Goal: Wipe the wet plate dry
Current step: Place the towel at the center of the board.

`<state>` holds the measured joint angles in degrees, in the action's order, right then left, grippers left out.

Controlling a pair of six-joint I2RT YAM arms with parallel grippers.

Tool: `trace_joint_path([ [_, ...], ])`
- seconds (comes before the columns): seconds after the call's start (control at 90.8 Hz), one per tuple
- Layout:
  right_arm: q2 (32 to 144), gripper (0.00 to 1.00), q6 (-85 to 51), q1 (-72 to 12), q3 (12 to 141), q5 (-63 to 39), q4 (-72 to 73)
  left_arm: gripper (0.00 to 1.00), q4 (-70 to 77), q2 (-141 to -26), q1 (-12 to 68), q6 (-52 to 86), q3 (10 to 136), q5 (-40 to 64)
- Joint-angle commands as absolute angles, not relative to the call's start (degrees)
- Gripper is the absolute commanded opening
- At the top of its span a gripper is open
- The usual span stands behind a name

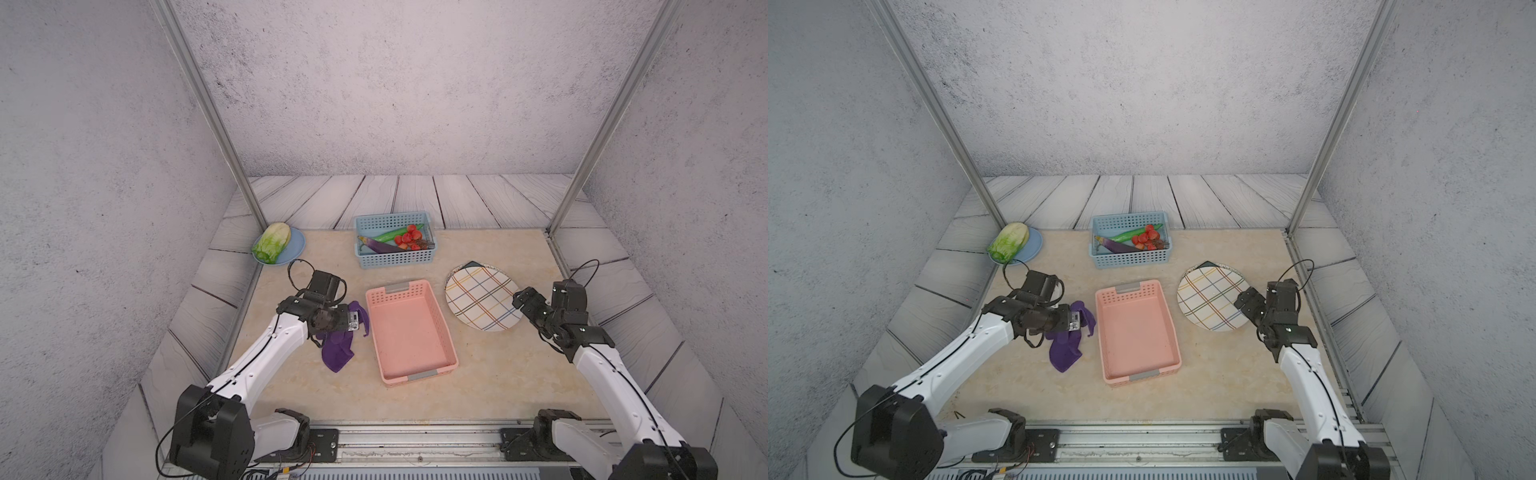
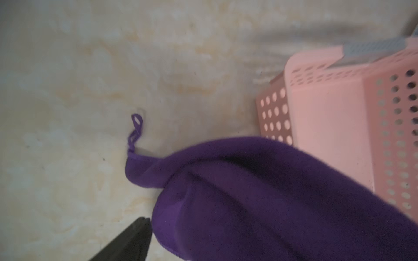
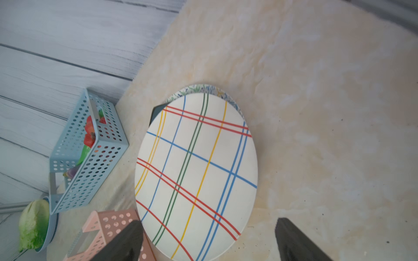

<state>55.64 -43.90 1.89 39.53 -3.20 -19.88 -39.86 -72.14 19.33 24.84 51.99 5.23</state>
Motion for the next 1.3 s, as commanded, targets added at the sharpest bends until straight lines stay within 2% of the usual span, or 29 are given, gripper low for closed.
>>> trace_joint_path([
  [0.0,54.19,0.93,-41.01,1.84,39.77,1.70,-23.90,0.99,-43.33,-67.07,19.03,27.04,51.93,9.41],
  [0.099,52.77,0.93,-36.37,1.82,38.97,5.96,-23.88,1.00,-47.00,-61.98,19.03,25.55,53.10,8.56],
  [0.176,52.22,0.92,-33.09,1.84,37.69,12.14,-22.99,0.96,-52.05,-58.54,19.06,23.08,55.23,7.46],
  [0.242,53.10,0.92,-30.70,1.84,37.05,17.18,-22.52,1.00,-59.72,-59.07,18.57,25.27,58.99,5.05],
  [0.286,54.23,0.92,-29.57,1.80,37.21,18.19,-22.55,0.99,-66.07,-62.43,18.48,27.40,61.62,5.32],
  [0.352,55.91,0.92,-29.88,1.82,38.19,16.51,-23.28,0.99,-72.40,-68.03,18.46,29.94,61.08,10.55],
  [0.407,56.59,0.92,-31.57,1.84,38.72,14.02,-23.31,0.99,-71.98,-72.74,18.57,29.76,56.27,20.02],
  [0.44,56.73,0.92,-32.25,1.82,38.91,12.31,-22.90,0.99,-72.14,-73.93,18.90,30.81,54.09,21.15],
  [0.649,56.35,0.92,-36.53,1.81,39.09,7.64,-22.26,0.99,-80.52,-68.55,19.46,34.86,46.42,26.71],
  [0.815,54.88,0.92,-38.13,1.84,38.00,7.34,-20.68,0.99,-90.89,-66.44,21.31,33.57,50.31,26.94],
  [0.936,53.49,0.92,-37.11,1.87,36.92,9.51,-18.69,0.99,-96.75,-67.18,21.48,30.62,58.04,20.50],
  [1.024,53.54,0.92,-35.50,1.87,37.34,9.72,-19.05,0.99,-102.06,-73.74,25.47,27.89,58.71,13.27],
  [1.112,54.26,0.92,-35.98,1.85,38.12,8.83,-19.29,0.99,-102.24,-80.82,30.35,29.47,56.95,10.74],
  [1.222,54.49,0.92,-37.22,1.82,38.75,6.77,-18.82,0.99,-100.27,-82.46,34.19,31.72,59.63,17.71],
  [1.288,54.52,0.91,-34.60,1.83,38.95,-3.05,-14.60,0.99,-100.12,-81.40,35.60,33.08,59.69,21.49],
])
